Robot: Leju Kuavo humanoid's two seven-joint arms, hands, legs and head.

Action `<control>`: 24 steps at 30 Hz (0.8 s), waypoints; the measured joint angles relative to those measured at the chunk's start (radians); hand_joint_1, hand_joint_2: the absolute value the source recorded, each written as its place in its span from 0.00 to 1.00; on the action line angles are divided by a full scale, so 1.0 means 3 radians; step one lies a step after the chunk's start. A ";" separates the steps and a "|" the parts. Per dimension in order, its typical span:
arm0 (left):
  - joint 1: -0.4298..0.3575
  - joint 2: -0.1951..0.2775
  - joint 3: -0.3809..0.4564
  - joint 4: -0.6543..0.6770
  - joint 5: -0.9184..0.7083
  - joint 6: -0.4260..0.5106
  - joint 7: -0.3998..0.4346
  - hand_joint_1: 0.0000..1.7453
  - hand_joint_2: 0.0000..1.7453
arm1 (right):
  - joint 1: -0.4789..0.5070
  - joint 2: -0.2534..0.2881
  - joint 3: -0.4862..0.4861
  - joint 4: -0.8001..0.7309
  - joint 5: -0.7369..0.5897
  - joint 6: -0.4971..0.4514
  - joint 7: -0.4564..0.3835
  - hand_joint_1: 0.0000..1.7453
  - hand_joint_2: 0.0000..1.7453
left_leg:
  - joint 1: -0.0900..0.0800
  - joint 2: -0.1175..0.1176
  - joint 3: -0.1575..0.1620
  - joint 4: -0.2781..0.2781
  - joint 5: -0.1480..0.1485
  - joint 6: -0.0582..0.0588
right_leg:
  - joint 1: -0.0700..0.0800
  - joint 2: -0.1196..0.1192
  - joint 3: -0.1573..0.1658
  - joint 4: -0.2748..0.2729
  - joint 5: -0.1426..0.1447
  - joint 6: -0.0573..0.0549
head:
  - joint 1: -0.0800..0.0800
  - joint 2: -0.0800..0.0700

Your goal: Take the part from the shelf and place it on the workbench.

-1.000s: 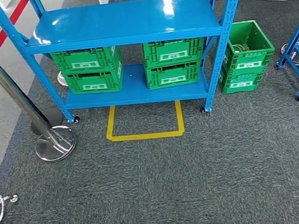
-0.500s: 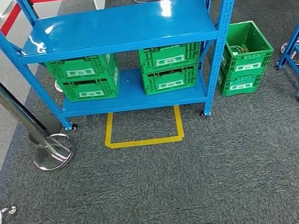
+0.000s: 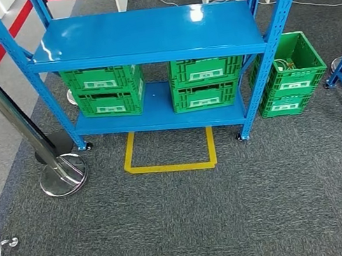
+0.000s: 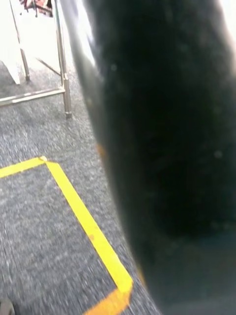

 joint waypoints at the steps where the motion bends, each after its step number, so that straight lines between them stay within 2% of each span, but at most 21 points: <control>1: -0.0005 -0.0002 0.0000 0.0000 0.0000 -0.0002 0.0000 0.00 0.00 | -0.0002 0.0000 0.0000 0.0000 -0.0003 0.0000 0.0000 0.00 0.00 | -0.0002 -0.0001 0.0014 0.0000 -0.0022 -0.0019 | 0.0008 0.0001 0.0055 -0.0120 0.0031 -0.0013 | -0.0001 0.0000; 3: -0.0015 -0.0003 -0.0001 0.0000 0.0000 -0.0006 0.0000 0.00 0.00 | -0.0003 0.0000 0.0001 0.0000 -0.0009 -0.0002 0.0004 0.00 0.00 | -0.0004 -0.0002 0.0023 -0.0016 -0.0041 -0.0059 | 0.0022 0.0006 0.0099 -0.0185 -0.0008 -0.0035 | -0.0005 0.0000; 5: -0.0019 0.0001 -0.0001 -0.0003 0.0000 -0.0004 0.0002 0.00 0.00 | 0.0003 0.0000 0.0001 -0.0001 -0.0014 -0.0007 0.0011 0.00 0.00 | 0.0001 0.0001 0.0043 -0.0018 -0.0062 -0.0095 | 0.0010 0.0007 0.0129 -0.0216 -0.0015 -0.0063 | -0.0014 0.0000; 6: -0.0021 0.0003 0.0000 -0.0004 0.0000 -0.0002 0.0003 0.00 0.00 | 0.0005 0.0000 0.0000 -0.0001 -0.0015 -0.0008 0.0013 0.00 0.00 | 0.0003 0.0002 0.0021 0.0049 -0.0102 -0.0115 | 0.0001 0.0004 0.0155 -0.0242 -0.0018 -0.0078 | -0.0021 0.0000; 7: -0.0024 0.0005 0.0000 -0.0005 0.0000 0.0001 0.0004 0.00 0.00 | 0.0004 0.0000 0.0000 -0.0002 -0.0017 -0.0009 0.0015 0.00 0.00 | 0.0006 0.0003 -0.0042 0.0186 -0.0169 -0.0135 | -0.0008 0.0000 0.0183 -0.0264 -0.0022 -0.0093 | -0.0027 0.0000; 9: -0.0024 0.0006 0.0000 -0.0005 0.0000 -0.0002 0.0004 0.00 0.00 | -0.0001 0.0000 0.0002 -0.0001 -0.0021 -0.0009 0.0018 0.00 0.00 | 0.0015 0.0005 -0.0294 0.0617 -0.0336 -0.0165 | -0.0009 -0.0006 0.0222 -0.0279 -0.0043 -0.0113 | -0.0037 0.0000; 10: -0.0020 0.0007 0.0001 -0.0005 0.0000 -0.0005 0.0005 0.00 0.00 | -0.0002 0.0000 0.0002 -0.0001 -0.0024 -0.0009 0.0021 0.00 0.00 | 0.0019 0.0005 -0.0422 0.0801 -0.0375 -0.0174 | -0.0009 -0.0006 0.0238 -0.0279 -0.0057 -0.0117 | -0.0035 0.0000; 11: -0.0015 0.0007 0.0004 -0.0006 0.0000 -0.0001 0.0008 0.00 0.00 | -0.0002 0.0000 0.0002 -0.0001 -0.0030 -0.0010 0.0025 0.00 0.00 | 0.0021 0.0005 -0.0510 0.0891 -0.0346 -0.0179 | -0.0010 -0.0004 0.0258 -0.0279 -0.0073 -0.0117 | -0.0037 0.0000; 12: -0.0009 0.0007 0.0011 -0.0007 0.0001 0.0011 0.0013 0.00 0.00 | 0.0000 0.0000 0.0002 -0.0001 -0.0039 -0.0013 0.0030 0.00 0.00 | 0.0023 0.0005 -0.0537 0.0853 -0.0242 -0.0179 | -0.0011 -0.0001 0.0284 -0.0279 -0.0091 -0.0115 | -0.0036 0.0000; 14: -0.0004 0.0005 0.0043 -0.0014 0.0004 0.0041 0.0030 0.00 0.00 | 0.0002 0.0000 0.0001 0.0000 -0.0065 -0.0026 0.0040 0.00 0.00 | 0.0023 0.0007 -0.0444 0.0486 0.0077 -0.0164 | -0.0013 0.0005 0.0333 -0.0280 -0.0132 -0.0098 | -0.0037 0.0000; 15: -0.0006 0.0002 0.0066 -0.0019 0.0007 0.0048 0.0039 0.00 0.00 | 0.0001 0.0000 0.0001 0.0000 -0.0080 -0.0032 0.0047 0.00 0.25 | 0.0018 0.0010 -0.0374 0.0289 0.0184 -0.0150 | -0.0007 0.0007 0.0347 -0.0277 -0.0156 -0.0080 | -0.0035 0.0000; 16: -0.0010 -0.0003 0.0090 -0.0025 0.0010 0.0046 0.0049 0.00 0.25 | -0.0001 0.0000 0.0001 0.0000 -0.0097 -0.0038 0.0055 0.00 0.50 | 0.0014 0.0012 -0.0319 0.0143 0.0235 -0.0131 | -0.0001 0.0009 0.0353 -0.0275 -0.0178 -0.0062 | -0.0035 0.0000; 18: -0.0016 -0.0028 0.0141 -0.0042 0.0014 0.0037 0.0062 0.00 0.75 | -0.0005 0.0000 0.0001 0.0001 -0.0136 -0.0046 0.0071 0.00 1.00 | 0.0006 0.0012 -0.0277 0.0038 0.0219 -0.0109 | 0.0015 0.0008 0.0356 -0.0277 -0.0210 -0.0073 | -0.0022 0.0000; 19: -0.0014 -0.0039 0.0168 -0.0055 0.0015 0.0033 0.0067 0.00 1.00 | -0.0005 0.0000 0.0001 0.0001 -0.0155 -0.0048 0.0077 0.00 1.00 | 0.0007 0.0011 -0.0273 0.0027 0.0215 -0.0101 | 0.0015 0.0005 0.0362 -0.0285 -0.0213 -0.0083 | -0.0016 0.0000; 20: -0.0009 -0.0049 0.0194 -0.0068 0.0016 0.0029 0.0070 0.00 1.00 | -0.0005 0.0000 0.0001 0.0001 -0.0169 -0.0048 0.0081 0.00 1.00 | 0.0005 0.0010 -0.0271 0.0022 0.0214 -0.0099 | 0.0014 0.0003 0.0369 -0.0296 -0.0212 -0.0092 | -0.0011 0.0000; 24: -0.0010 -0.0078 0.0290 -0.0110 0.0030 -0.0057 0.0116 0.00 1.00 | -0.0002 0.0000 0.0016 0.0004 -0.0208 -0.0030 0.0093 0.00 1.00 | 0.0000 0.0009 -0.0267 0.0022 0.0202 -0.0070 | 0.0012 0.0002 0.0401 -0.0335 -0.0199 -0.0065 | -0.0010 0.0000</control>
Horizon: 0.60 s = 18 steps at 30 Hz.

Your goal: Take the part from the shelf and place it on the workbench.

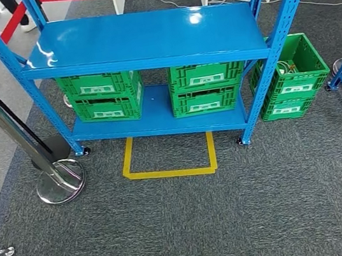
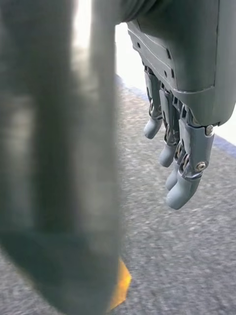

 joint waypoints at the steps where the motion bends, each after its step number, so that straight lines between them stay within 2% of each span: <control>1: -0.0002 -0.0004 0.0011 -0.0007 0.0011 -0.0029 0.0013 0.00 1.00 | 0.0003 -0.0002 0.0027 0.0002 -0.0026 0.0006 0.0003 0.00 1.00 | -0.0001 0.0000 0.0001 0.0000 -0.0002 0.0005 | 0.0000 0.0000 0.0011 -0.0007 0.0002 0.0005 | 0.0000 0.0000; 5: 0.0000 -0.0001 -0.0017 -0.0037 0.0163 -0.0084 0.0030 0.00 1.00 | 0.0019 -0.0029 0.0233 0.0024 -0.0219 -0.0002 0.0012 0.00 1.00 | -0.0002 0.0000 0.0003 0.0000 -0.0006 0.0013 | -0.0002 0.0000 0.0038 -0.0027 0.0007 0.0041 | -0.0001 0.0000; 6: 0.0001 0.0002 -0.0038 -0.0044 0.0226 -0.0089 0.0030 0.00 1.00 | 0.0021 -0.0038 0.0294 0.0033 -0.0278 -0.0012 0.0014 0.00 0.75 | -0.0003 0.0000 0.0007 0.0000 -0.0009 0.0016 | -0.0003 0.0000 0.0033 -0.0029 0.0005 0.0049 | -0.0002 0.0000; 9: 0.0008 0.0015 -0.0128 -0.0057 0.0432 -0.0100 0.0024 0.00 0.25 | 0.0035 -0.0070 0.0490 0.0068 -0.0458 -0.0051 0.0023 0.00 0.00 | -0.0003 0.0000 0.0024 0.0000 -0.0020 0.0027 | -0.0003 -0.0002 0.0028 -0.0033 -0.0005 0.0065 | -0.0002 0.0000; 10: 0.0011 0.0020 -0.0163 -0.0060 0.0501 -0.0102 0.0020 0.00 0.00 | 0.0042 -0.0082 0.0559 0.0081 -0.0516 -0.0064 0.0026 0.00 0.00 | -0.0003 0.0000 0.0028 0.0000 -0.0022 0.0027 | -0.0003 -0.0002 0.0032 -0.0033 -0.0007 0.0068 | -0.0002 0.0000; 18: 0.0051 0.0080 -0.0503 -0.0080 0.1072 -0.0153 -0.0018 0.00 0.00 | 0.0112 -0.0201 0.1129 0.0204 -0.0992 -0.0174 0.0042 0.00 0.00 | 0.0002 0.0000 0.0036 -0.0004 -0.0022 0.0026 | 0.0001 -0.0001 0.0038 -0.0032 -0.0008 0.0068 | -0.0002 0.0000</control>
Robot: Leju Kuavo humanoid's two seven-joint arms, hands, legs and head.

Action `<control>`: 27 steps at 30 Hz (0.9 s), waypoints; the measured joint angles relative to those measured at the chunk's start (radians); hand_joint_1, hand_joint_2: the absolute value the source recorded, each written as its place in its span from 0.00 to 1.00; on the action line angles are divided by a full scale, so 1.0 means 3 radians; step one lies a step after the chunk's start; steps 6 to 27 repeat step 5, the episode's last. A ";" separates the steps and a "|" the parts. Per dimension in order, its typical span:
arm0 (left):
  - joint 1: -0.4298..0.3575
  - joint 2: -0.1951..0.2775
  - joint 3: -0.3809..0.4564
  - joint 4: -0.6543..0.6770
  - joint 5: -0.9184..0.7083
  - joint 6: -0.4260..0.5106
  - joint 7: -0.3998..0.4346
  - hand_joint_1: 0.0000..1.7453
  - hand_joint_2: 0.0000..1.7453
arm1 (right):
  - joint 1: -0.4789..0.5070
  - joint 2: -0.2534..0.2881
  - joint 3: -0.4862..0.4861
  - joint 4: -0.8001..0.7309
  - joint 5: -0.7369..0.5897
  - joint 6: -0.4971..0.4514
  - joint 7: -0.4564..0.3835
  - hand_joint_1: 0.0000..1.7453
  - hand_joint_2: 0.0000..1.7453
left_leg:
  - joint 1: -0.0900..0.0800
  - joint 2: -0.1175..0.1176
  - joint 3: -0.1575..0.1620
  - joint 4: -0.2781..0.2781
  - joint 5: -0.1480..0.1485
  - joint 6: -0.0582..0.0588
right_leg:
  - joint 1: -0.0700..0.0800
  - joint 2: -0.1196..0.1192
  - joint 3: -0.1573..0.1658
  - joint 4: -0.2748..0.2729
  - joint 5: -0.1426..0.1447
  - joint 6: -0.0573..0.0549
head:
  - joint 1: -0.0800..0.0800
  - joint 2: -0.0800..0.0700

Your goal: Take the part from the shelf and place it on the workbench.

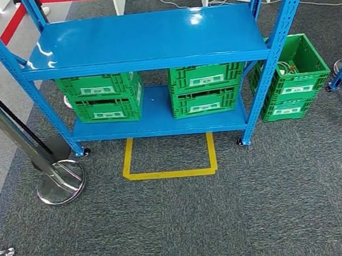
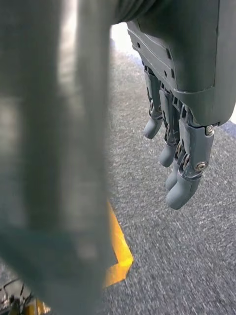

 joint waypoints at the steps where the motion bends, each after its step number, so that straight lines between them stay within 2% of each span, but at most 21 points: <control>1: 0.0006 0.0009 -0.0047 -0.0001 0.0070 -0.0002 -0.0003 0.00 0.00 | 0.0010 -0.0017 0.0071 0.0018 -0.0058 -0.0012 0.0002 0.00 0.00 | 0.0000 0.0000 0.0000 0.0000 0.0000 0.0000 | 0.0000 0.0000 0.0000 0.0000 0.0000 0.0000 | 0.0000 0.0000; 5: 0.0025 0.0039 -0.0208 -0.0002 0.0318 -0.0013 -0.0017 0.00 0.00 | 0.0042 -0.0079 0.0329 0.0086 -0.0264 -0.0059 0.0010 0.00 0.00 | 0.0001 0.0000 0.0000 0.0000 0.0000 0.0000 | 0.0000 0.0000 0.0000 0.0000 -0.0003 -0.0002 | 0.0000 0.0000; 27: 0.0025 0.0039 -0.0208 -0.0002 0.0318 -0.0013 -0.0017 0.00 0.00 | 0.0042 -0.0079 0.0329 0.0086 -0.0264 -0.0059 0.0010 0.00 0.00 | 0.0001 0.0000 0.0000 0.0000 0.0000 0.0000 | 0.0000 0.0000 0.0000 0.0000 -0.0003 -0.0002 | 0.0000 0.0000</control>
